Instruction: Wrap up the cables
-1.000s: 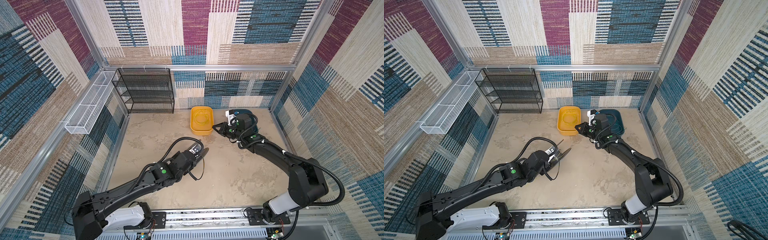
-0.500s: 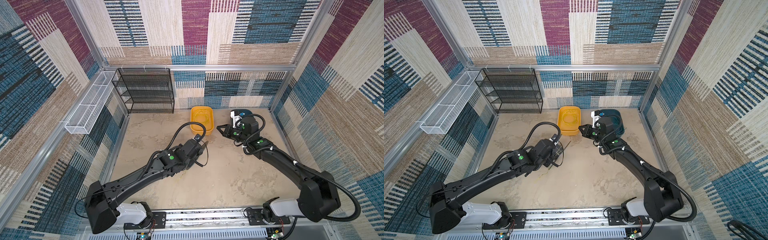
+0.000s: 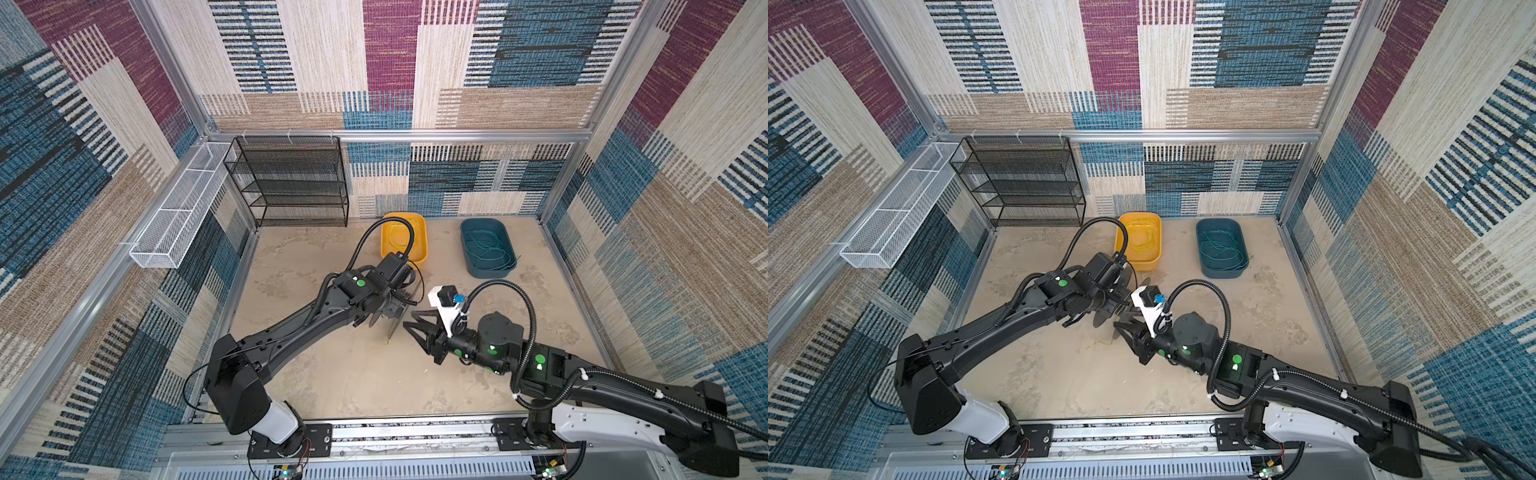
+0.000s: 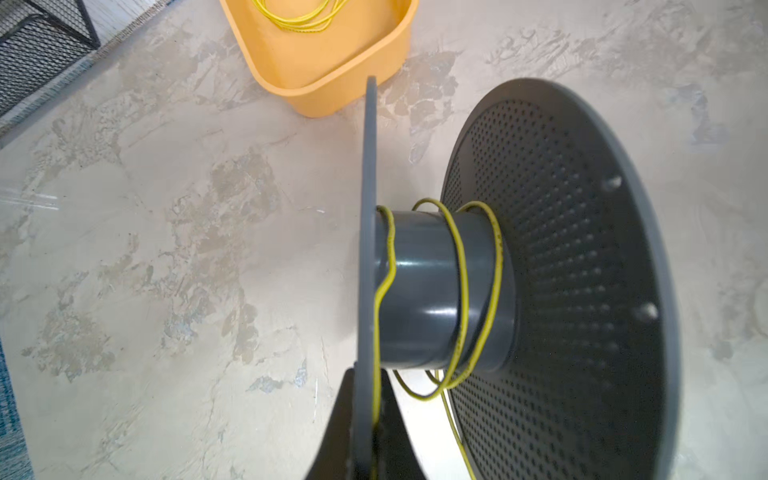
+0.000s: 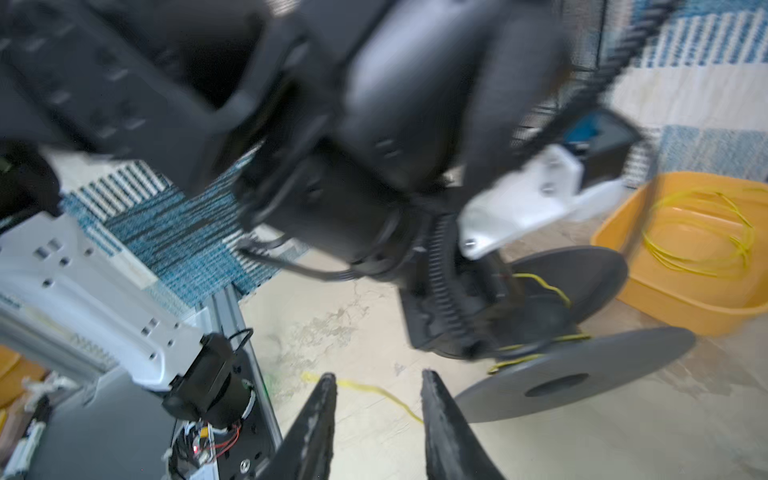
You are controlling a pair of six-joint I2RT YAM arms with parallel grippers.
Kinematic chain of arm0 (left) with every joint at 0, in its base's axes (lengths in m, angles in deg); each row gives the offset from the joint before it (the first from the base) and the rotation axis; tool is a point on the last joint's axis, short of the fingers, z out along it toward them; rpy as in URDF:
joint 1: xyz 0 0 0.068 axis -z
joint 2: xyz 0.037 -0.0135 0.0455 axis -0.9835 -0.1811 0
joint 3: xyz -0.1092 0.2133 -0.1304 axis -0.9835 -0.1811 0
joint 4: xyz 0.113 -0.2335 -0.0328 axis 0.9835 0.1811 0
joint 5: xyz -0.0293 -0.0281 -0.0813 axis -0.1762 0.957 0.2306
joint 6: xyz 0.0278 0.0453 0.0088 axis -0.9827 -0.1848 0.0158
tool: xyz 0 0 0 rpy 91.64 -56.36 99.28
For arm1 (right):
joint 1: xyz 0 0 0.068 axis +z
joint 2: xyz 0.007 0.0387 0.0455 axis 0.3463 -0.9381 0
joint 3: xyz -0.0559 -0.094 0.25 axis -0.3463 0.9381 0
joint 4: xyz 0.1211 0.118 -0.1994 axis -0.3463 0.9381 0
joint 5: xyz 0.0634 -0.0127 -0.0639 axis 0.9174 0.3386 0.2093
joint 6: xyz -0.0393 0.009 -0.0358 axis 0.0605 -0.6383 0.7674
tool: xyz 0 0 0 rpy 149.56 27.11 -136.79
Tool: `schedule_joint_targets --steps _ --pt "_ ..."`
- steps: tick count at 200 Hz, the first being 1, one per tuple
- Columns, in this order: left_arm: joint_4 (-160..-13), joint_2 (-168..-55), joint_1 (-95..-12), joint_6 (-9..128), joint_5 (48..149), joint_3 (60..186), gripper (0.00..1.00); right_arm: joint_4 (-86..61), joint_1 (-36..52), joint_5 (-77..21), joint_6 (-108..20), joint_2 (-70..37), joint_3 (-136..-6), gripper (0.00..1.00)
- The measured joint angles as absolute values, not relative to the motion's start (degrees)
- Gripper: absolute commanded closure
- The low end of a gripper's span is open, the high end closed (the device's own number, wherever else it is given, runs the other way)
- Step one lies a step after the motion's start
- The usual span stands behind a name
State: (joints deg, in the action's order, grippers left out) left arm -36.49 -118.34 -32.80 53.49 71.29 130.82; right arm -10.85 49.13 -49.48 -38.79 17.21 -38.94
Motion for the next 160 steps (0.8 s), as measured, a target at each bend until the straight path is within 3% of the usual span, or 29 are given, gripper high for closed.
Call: schedule_joint_targets --steps 44,80,160 --pt "-34.6 -119.6 -34.0 53.7 73.0 133.2 1.00 -11.9 61.5 -61.8 -29.4 9.8 -40.5 0.59" --pt "-34.3 -119.7 -34.2 53.8 73.8 133.6 1.00 -13.4 62.3 -65.6 -25.9 6.6 -39.9 0.50" --pt "-34.1 -118.5 -34.3 54.7 74.3 133.1 1.00 -17.7 62.4 -72.1 -21.4 -3.1 -41.6 0.45"
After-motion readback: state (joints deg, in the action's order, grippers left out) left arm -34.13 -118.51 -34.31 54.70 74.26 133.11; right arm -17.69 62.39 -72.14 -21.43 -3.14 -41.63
